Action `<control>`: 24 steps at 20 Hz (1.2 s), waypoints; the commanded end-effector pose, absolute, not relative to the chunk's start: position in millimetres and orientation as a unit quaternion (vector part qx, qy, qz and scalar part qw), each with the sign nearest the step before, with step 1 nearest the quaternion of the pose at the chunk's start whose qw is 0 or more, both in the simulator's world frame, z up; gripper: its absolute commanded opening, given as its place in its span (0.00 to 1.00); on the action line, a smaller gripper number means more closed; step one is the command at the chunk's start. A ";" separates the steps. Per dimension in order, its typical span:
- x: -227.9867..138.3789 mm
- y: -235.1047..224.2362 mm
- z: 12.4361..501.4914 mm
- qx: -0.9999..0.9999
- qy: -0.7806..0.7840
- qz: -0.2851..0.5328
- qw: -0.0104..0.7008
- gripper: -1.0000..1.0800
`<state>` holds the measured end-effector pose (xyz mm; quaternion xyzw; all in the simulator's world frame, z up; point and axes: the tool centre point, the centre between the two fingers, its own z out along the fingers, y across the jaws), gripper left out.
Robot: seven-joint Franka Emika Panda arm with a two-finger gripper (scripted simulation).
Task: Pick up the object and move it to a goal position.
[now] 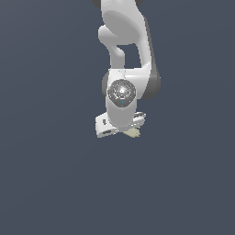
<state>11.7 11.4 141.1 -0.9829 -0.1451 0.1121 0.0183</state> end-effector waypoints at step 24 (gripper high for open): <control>14.6 53.4 83.5 -0.845 -0.421 0.327 0.035 0.62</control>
